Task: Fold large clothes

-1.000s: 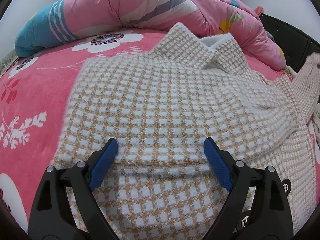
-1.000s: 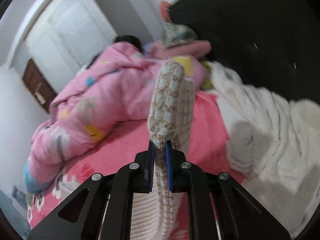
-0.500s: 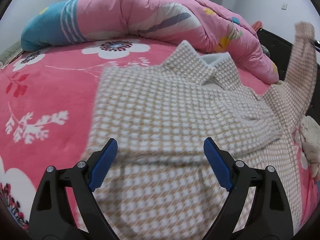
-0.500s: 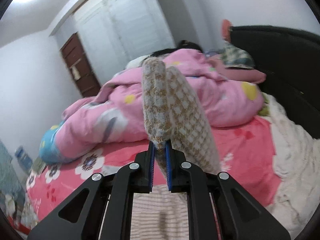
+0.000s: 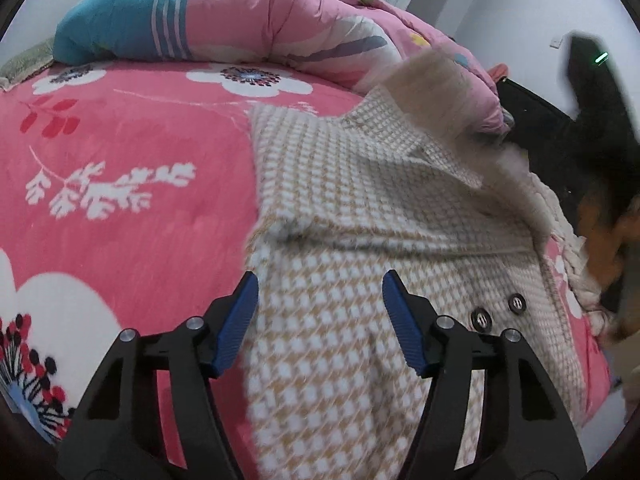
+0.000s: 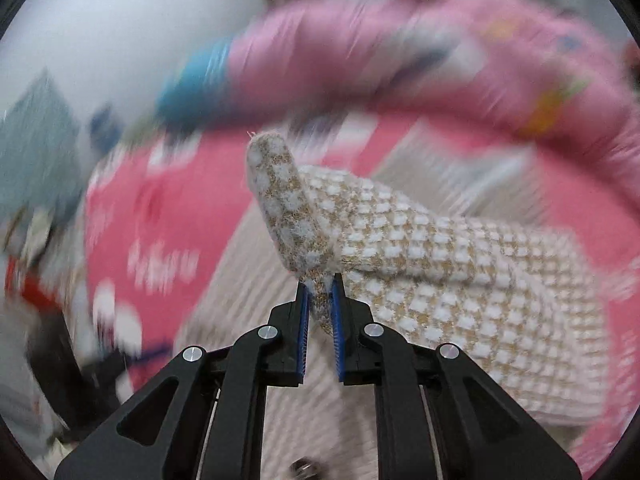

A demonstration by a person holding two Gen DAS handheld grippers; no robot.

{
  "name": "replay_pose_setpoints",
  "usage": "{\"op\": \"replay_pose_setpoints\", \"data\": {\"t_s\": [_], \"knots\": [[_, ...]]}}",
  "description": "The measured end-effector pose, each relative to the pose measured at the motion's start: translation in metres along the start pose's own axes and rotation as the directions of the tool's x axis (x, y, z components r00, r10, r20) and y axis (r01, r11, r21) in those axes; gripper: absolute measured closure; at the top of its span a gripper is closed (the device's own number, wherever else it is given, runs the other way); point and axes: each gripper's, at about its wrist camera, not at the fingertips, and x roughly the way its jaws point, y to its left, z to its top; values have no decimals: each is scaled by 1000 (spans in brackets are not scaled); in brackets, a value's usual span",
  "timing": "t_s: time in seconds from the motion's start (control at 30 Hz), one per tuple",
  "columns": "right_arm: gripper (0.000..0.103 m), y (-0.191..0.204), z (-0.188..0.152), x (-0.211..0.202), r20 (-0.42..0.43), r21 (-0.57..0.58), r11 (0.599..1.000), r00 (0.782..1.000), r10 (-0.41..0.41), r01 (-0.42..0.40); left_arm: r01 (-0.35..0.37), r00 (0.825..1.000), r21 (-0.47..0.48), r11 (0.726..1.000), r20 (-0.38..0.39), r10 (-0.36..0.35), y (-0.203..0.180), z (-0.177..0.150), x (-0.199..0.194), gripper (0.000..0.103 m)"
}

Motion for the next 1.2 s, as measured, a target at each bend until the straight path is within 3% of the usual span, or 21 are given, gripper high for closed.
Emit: {"op": "replay_pose_setpoints", "data": {"t_s": [0.07,0.1,0.13,0.17,0.23,0.3,0.4,0.57,0.63,0.77,0.83,0.87,0.97,1.1,1.2], "knots": [[85,11,-20,35,-149,-1,1000,988,27,-27,27,1000,-2,1000,-3,-27,2,-3,-4,42],[85,14,-30,44,-179,-12,1000,984,2,-5,44,999,-7,999,-3,-44,3,-2,-5,42],[75,13,-38,43,-165,-33,999,986,4,-9,55,998,-10,998,-3,-55,4,-2,-7,42],[49,15,-41,40,-153,-43,999,988,26,-33,68,998,-12,998,-2,-68,4,-1,-8,42],[26,11,-46,26,-133,-20,991,982,131,-135,96,995,-13,995,6,-96,1,4,-10,42],[25,3,-52,6,-105,-11,984,979,177,-179,121,993,-10,993,16,-121,-4,13,-10,42],[25,-12,-56,-17,-70,-6,983,981,181,-182,161,987,-47,986,20,-160,-8,26,-5,42],[25,-97,-64,-59,60,138,979,988,140,-147,184,983,-122,975,-3,-185,-8,55,20,42],[25,-138,-67,-70,111,243,962,989,99,-124,177,980,-150,973,-65,-188,-9,70,43,43],[25,-198,-78,-88,177,377,920,984,38,-103,111,966,-167,980,-215,-146,-10,89,92,54],[25,-216,-86,-97,193,399,913,981,6,-84,61,971,-114,992,-223,-85,-19,94,100,63],[25,-222,-87,-99,195,404,912,981,-5,-76,44,973,-89,995,-221,-62,-24,96,101,73],[25,-236,-93,-102,209,409,911,977,-32,-58,23,980,-20,1000,-196,-27,-40,104,97,92],[25,-249,-94,-103,230,423,905,972,-49,-54,-34,998,136,990,-47,41,-74,132,69,94],[25,-256,-96,-106,240,420,906,969,-58,-49,-38,998,122,992,53,32,-75,154,41,95]]}}
